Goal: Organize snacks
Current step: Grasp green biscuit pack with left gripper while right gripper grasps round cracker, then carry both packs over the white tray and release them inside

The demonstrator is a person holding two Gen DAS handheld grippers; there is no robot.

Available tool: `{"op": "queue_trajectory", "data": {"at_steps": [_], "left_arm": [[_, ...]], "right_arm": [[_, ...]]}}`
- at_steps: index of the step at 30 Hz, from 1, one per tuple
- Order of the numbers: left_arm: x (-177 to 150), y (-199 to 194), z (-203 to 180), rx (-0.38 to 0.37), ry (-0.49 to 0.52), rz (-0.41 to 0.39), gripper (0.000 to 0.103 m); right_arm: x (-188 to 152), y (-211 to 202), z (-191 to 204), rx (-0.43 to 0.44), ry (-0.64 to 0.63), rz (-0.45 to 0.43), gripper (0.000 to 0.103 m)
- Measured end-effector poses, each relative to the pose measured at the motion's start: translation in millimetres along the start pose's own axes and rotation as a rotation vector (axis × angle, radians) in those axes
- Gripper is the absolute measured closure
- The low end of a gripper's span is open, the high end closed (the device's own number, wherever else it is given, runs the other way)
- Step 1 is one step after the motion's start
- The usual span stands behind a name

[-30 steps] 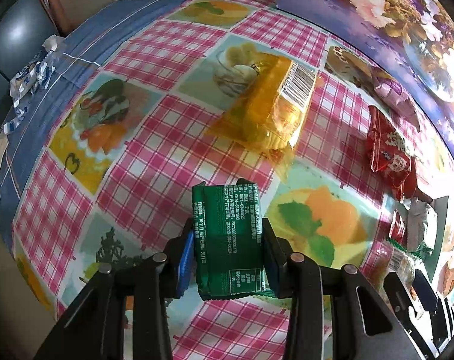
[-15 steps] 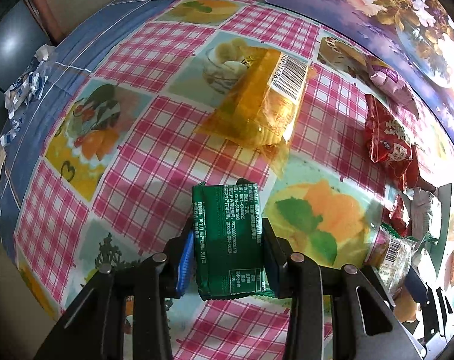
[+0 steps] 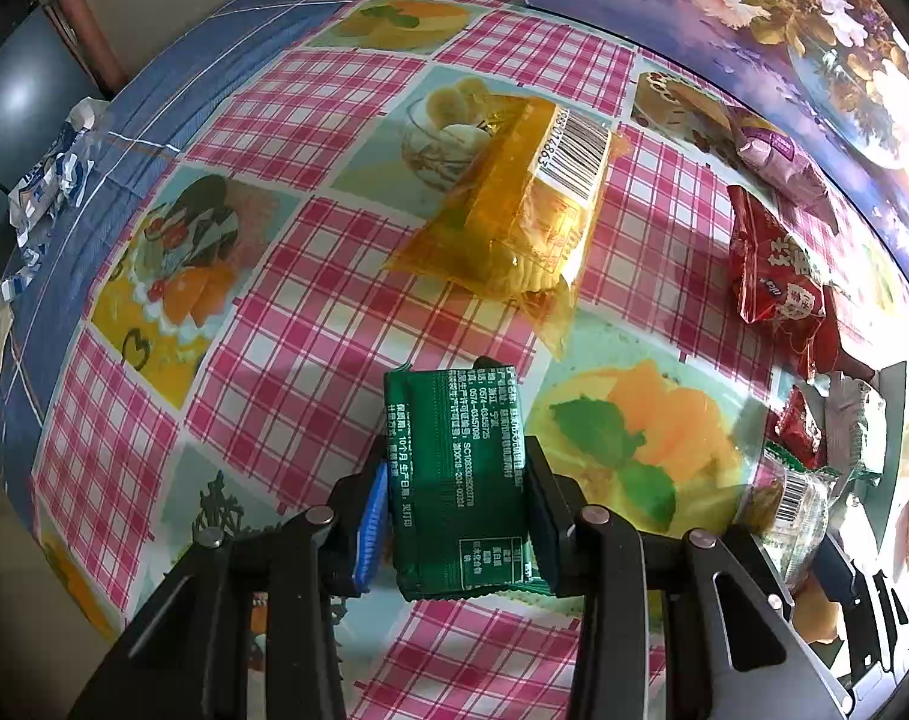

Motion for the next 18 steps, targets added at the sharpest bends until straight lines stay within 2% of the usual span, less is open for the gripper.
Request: {"op": "queue_trajectory", "data": {"at_steps": [12, 18], "left_arm": [[7.5, -27.4, 17.5, -0.011, -0.037, -0.07, 0.061], [10.9, -47.4, 13.6, -0.011, -0.029, -0.113, 0.061]], "right_arm": [[9.8, -43.8, -3.9, 0.047, 0.048, -0.097, 0.051], [17.0, -60.0, -10.5, 0.054, 0.073, -0.14, 0.051]]}}
Point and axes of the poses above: each gripper's, at about its wrist camera, not at the fingertips, and y roughly the way its jaws point, z to its left, x to its top, the point moved 4 cm from there along y, roughly the way its jaws point, and after that the axes turned 12 degrees about x, right-handed, at the moved point
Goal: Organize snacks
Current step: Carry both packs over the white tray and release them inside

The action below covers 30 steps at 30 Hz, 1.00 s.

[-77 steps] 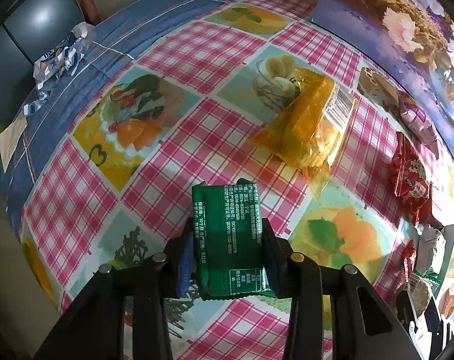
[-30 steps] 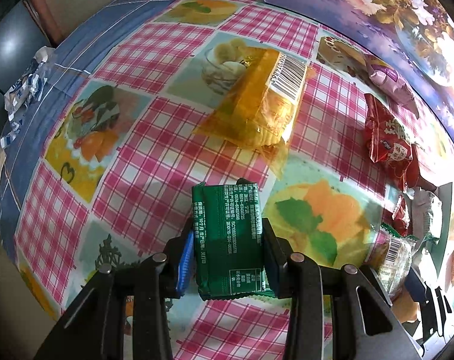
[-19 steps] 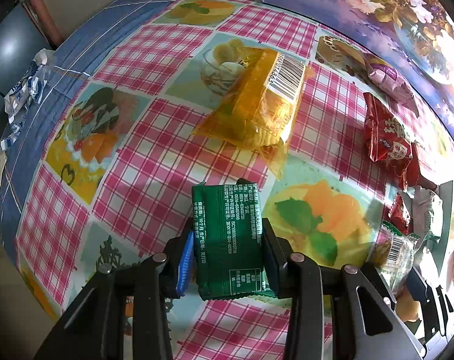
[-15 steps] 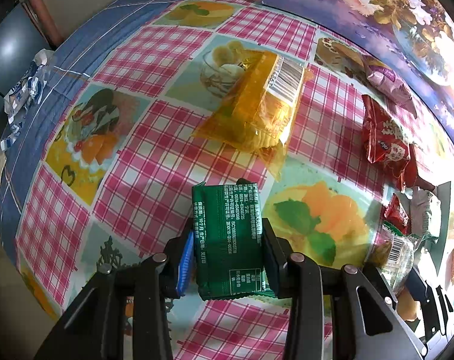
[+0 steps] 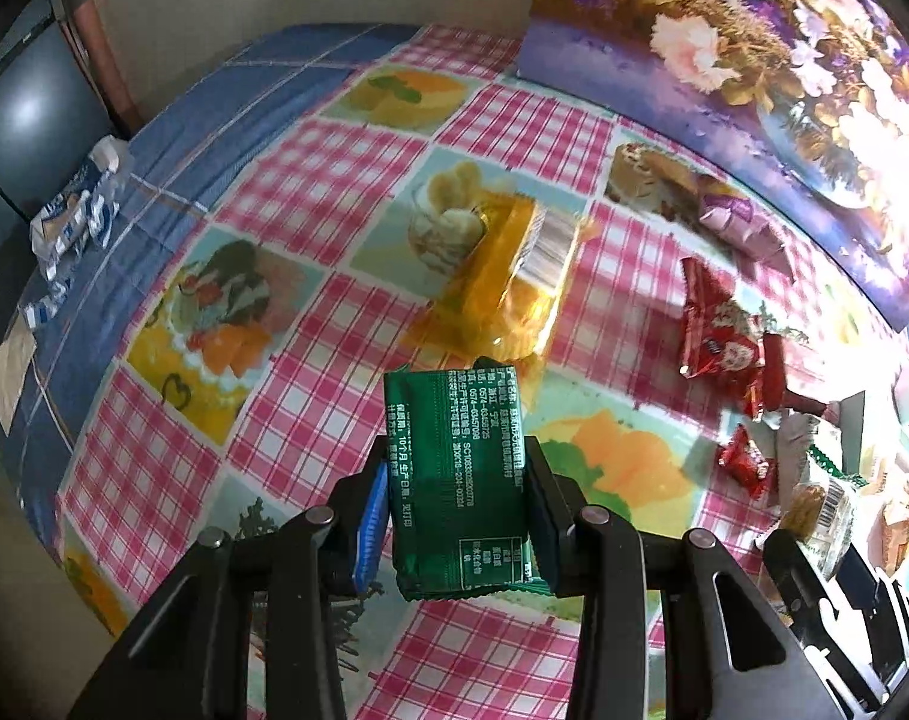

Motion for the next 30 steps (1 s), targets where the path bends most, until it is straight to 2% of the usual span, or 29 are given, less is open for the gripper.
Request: {"op": "queue_trajectory", "data": {"at_steps": [7, 16, 21, 26, 30], "left_arm": [[4.2, -24.4, -22.7, -0.017, 0.049, -0.067, 0.061], [-5.3, -71.2, -89.0, -0.098, 0.178, -0.157, 0.061], [-19.5, -96.1, -135.2, -0.171, 0.287, -0.188, 0.061], [-39.8, -115.1, -176.1, -0.17, 0.383, -0.216, 0.061], [-56.7, -130.6, -212.1, -0.204, 0.463, -0.236, 0.061]], "right_arm": [[8.8, -32.3, -32.3, -0.062, 0.078, -0.088, 0.051], [11.6, -79.8, -109.3, -0.222, 0.242, -0.189, 0.051], [2.4, -106.8, -157.8, -0.307, 0.361, -0.238, 0.05], [-13.2, -133.3, -201.1, -0.368, 0.485, -0.289, 0.05], [-30.8, -153.7, -232.8, -0.416, 0.621, -0.35, 0.05]]}}
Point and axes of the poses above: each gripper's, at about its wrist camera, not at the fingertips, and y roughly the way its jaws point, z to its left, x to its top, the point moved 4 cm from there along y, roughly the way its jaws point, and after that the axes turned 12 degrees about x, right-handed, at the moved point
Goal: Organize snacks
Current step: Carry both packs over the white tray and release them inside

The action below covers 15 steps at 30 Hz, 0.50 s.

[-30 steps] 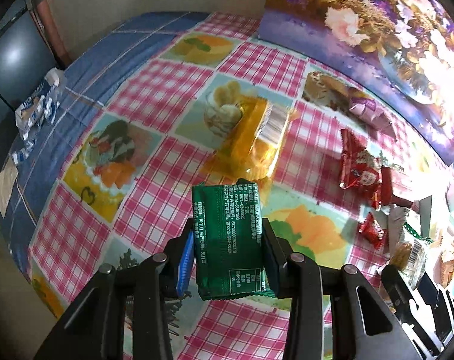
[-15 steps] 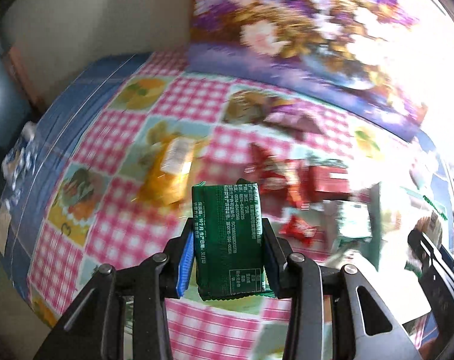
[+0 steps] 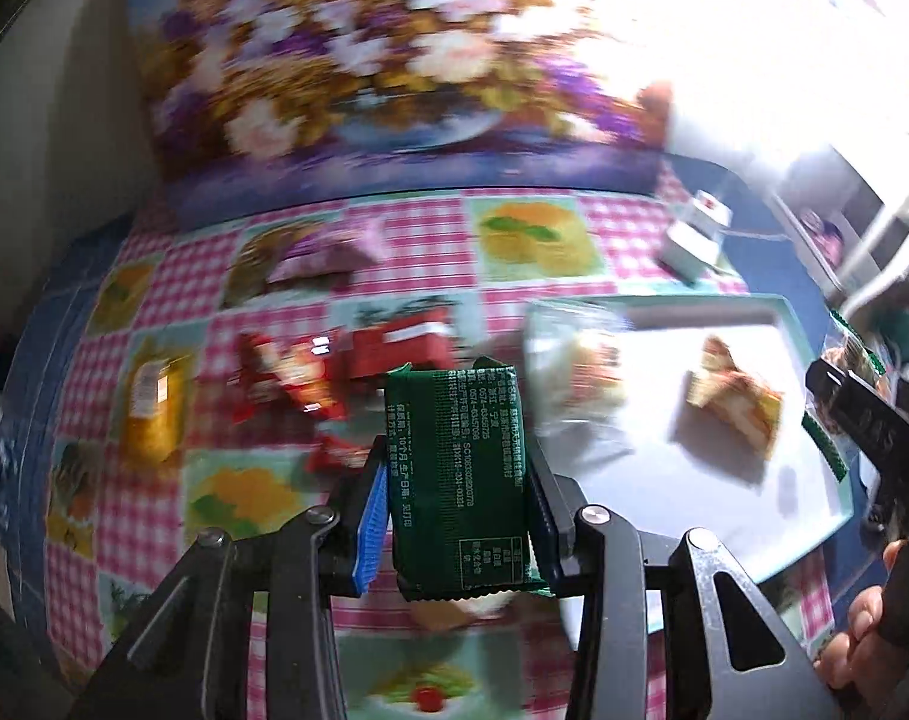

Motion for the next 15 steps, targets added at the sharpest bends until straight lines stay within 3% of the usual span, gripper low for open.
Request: {"op": "queue_trajectory", "data": {"at_steps": [6, 10, 15], "left_arm": [[-3.7, 1.2, -62.0, -0.058, 0.111, 0.011, 0.061], [-10.5, 9.2, -90.3, -0.061, 0.179, 0.032, 0.061], [-20.5, 27.6, -109.0, -0.073, 0.213, 0.079, 0.061]], "right_arm": [[4.4, 5.0, -49.5, -0.09, 0.132, -0.017, 0.05], [-1.7, 16.9, -79.0, -0.154, 0.222, 0.013, 0.05], [-16.1, 35.9, -91.5, -0.18, 0.241, 0.083, 0.05]]}}
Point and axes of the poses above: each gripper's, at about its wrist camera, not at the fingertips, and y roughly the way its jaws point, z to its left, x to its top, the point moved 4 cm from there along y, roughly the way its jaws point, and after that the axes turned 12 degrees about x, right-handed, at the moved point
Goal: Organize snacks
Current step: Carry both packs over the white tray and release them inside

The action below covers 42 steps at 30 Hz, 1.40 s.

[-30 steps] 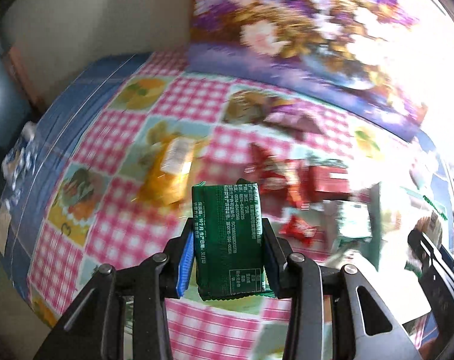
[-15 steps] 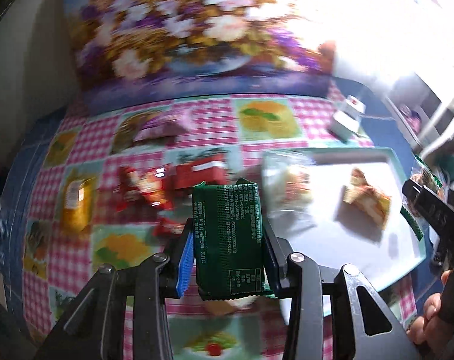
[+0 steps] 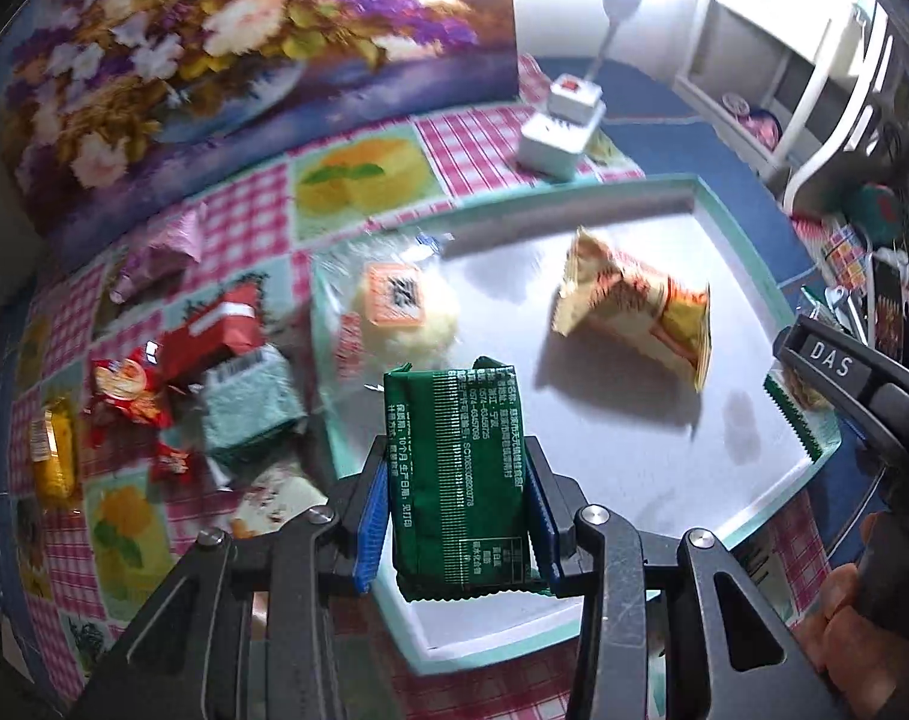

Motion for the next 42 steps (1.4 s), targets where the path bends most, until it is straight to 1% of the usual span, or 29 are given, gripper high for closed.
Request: {"op": "queue_trajectory", "data": {"at_steps": [3, 6, 10, 17, 19, 21, 22, 26, 29, 31, 32, 34, 38, 39, 40, 41, 42], "left_arm": [[-2.4, 16.0, -4.3, -0.005, -0.006, 0.044, 0.061], [-4.3, 25.5, -8.2, -0.005, -0.002, 0.071, 0.061], [-6.6, 30.5, -11.2, -0.012, -0.003, 0.084, 0.061], [-6.4, 30.7, -16.4, -0.016, 0.018, 0.082, 0.061], [-4.7, 29.1, -16.9, -0.019, 0.017, 0.075, 0.058], [-3.7, 26.9, -16.6, -0.021, 0.016, 0.071, 0.045], [-3.0, 26.3, -16.4, -0.021, 0.015, 0.07, 0.044], [-2.0, 22.8, -14.3, -0.02, 0.011, 0.064, 0.043], [-0.9, 19.2, -11.9, -0.025, 0.002, 0.058, 0.043], [0.0, 16.9, -10.3, -0.025, -0.005, 0.051, 0.043], [0.7, 15.5, -9.2, -0.025, -0.009, 0.047, 0.042], [1.5, 12.7, -5.9, -0.026, -0.02, 0.044, 0.039], [4.7, 8.1, 4.9, -0.029, -0.064, 0.033, 0.037], [4.7, 6.9, 8.7, -0.029, -0.076, 0.03, 0.035], [5.4, 5.7, 12.4, -0.029, -0.09, 0.028, 0.033], [6.1, 4.8, 16.5, -0.028, -0.106, 0.026, 0.023], [7.2, 4.0, 21.7, -0.027, -0.127, 0.021, 0.015]], "right_arm": [[-7.5, 12.4, -5.0, -0.031, 0.008, 0.034, 0.05], [-12.2, 21.8, -7.4, -0.029, 0.019, 0.064, 0.05], [-15.1, 27.9, -9.6, -0.03, 0.03, 0.084, 0.05], [-17.4, 25.5, -10.0, -0.028, 0.037, 0.085, 0.05], [-15.7, 27.6, -10.5, -0.028, 0.038, 0.087, 0.05], [-14.9, 29.0, -10.1, -0.028, 0.035, 0.09, 0.05], [-15.1, 29.3, -9.6, -0.028, 0.034, 0.091, 0.05], [-15.0, 29.9, -7.6, -0.027, 0.024, 0.091, 0.049], [-14.3, 28.2, -6.3, -0.032, 0.015, 0.081, 0.041], [-12.7, 25.8, -4.5, -0.027, 0.007, 0.071, 0.033], [-11.9, 24.6, -3.3, -0.024, 0.001, 0.064, 0.031], [-10.9, 22.9, -0.7, -0.017, -0.008, 0.055, 0.024], [-9.1, 18.9, 4.1, 0.002, -0.02, 0.034, 0.02], [-8.7, 17.9, 4.7, 0.006, -0.021, 0.03, 0.017], [-8.0, 17.1, 5.7, 0.012, -0.021, 0.025, 0.011], [-7.5, 15.6, 6.9, 0.015, -0.022, 0.019, 0.008], [-7.2, 14.3, 8.3, 0.017, -0.027, 0.013, 0.0]]}}
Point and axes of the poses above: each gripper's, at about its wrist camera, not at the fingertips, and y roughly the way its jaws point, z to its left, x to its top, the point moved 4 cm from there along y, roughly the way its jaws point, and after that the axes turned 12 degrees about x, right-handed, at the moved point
